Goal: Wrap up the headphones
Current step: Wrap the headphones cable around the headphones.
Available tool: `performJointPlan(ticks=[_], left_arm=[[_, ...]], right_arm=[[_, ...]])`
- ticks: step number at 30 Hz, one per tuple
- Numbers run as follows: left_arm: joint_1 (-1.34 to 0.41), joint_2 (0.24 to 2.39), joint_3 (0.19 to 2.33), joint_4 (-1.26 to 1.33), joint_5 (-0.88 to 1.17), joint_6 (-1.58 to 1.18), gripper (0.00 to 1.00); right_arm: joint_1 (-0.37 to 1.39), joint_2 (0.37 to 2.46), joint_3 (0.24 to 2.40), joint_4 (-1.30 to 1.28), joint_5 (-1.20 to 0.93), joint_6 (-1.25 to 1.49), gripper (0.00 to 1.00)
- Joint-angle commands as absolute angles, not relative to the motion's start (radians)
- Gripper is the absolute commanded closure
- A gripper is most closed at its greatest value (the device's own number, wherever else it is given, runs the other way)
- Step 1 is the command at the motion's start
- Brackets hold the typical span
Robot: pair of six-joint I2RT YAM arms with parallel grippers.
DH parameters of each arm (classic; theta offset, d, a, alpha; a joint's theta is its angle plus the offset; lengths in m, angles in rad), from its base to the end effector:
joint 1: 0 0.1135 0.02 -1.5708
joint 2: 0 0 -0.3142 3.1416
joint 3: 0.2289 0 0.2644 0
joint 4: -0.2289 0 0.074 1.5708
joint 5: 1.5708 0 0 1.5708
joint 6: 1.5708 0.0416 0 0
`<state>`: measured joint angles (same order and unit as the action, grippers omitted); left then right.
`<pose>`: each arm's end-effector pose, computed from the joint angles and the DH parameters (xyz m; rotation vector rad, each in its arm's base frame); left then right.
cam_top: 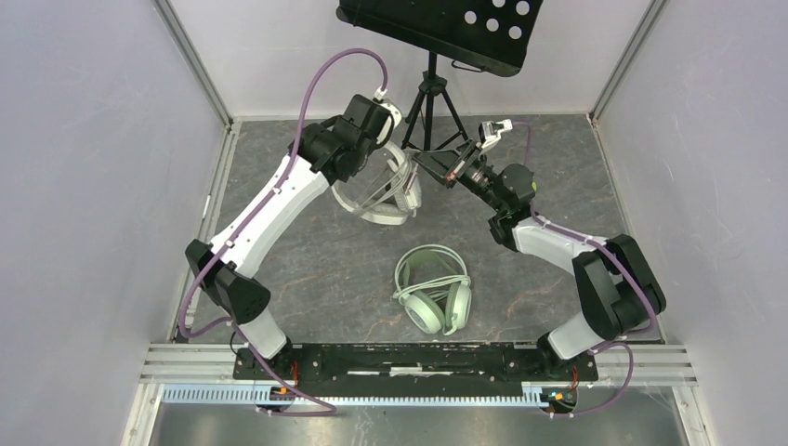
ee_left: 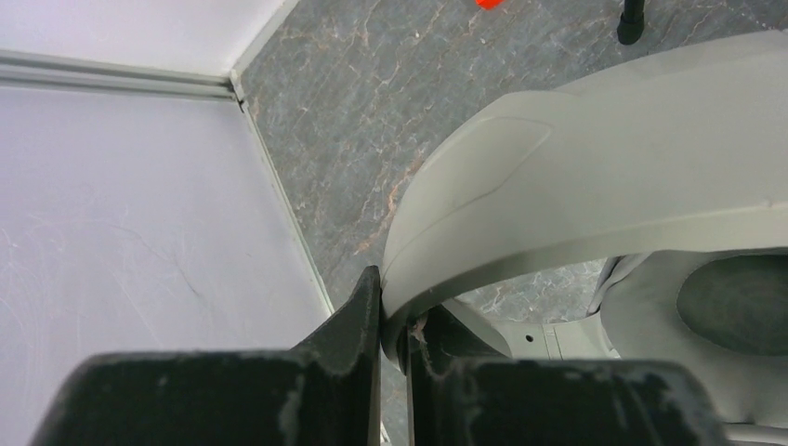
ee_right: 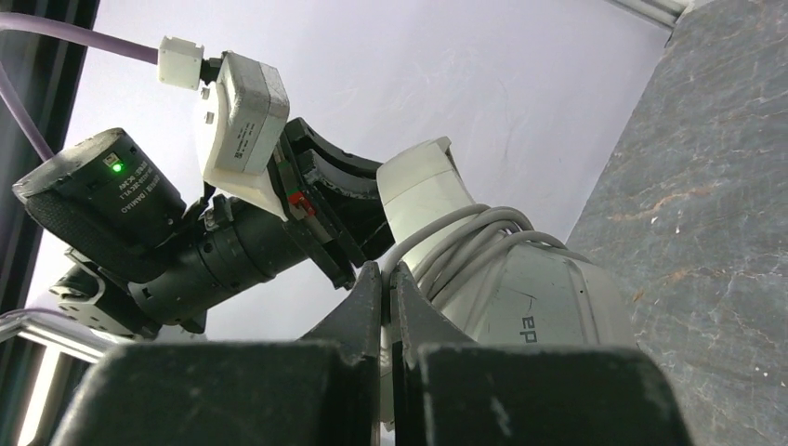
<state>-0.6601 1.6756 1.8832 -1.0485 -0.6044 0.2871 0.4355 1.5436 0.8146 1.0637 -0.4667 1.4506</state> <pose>0.3025 -0.2049 0.4571 0.7949 2.1439 0.5347 0.3080 0.1640 0.3373 0.2821 1.5082 1.8597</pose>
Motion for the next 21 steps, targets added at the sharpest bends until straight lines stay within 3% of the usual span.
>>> performJointPlan(ticks=[1, 9, 21], left_arm=[[-0.626, 1.702, 1.955, -1.128, -0.669, 0.173, 0.98], [-0.608, 1.744, 2.041, -1.212, -0.599, 0.072, 0.98], [-0.542, 1.803, 2.040, -1.204, -0.679, 0.044, 0.98]], right_arm=[[0.467, 1.486, 0.867, 1.109, -0.371, 1.376, 1.00], [0.519, 1.500, 0.819, 1.101, -0.222, 1.323, 1.00], [0.528, 1.561, 0.847, 1.189, -0.263, 1.468, 0.99]])
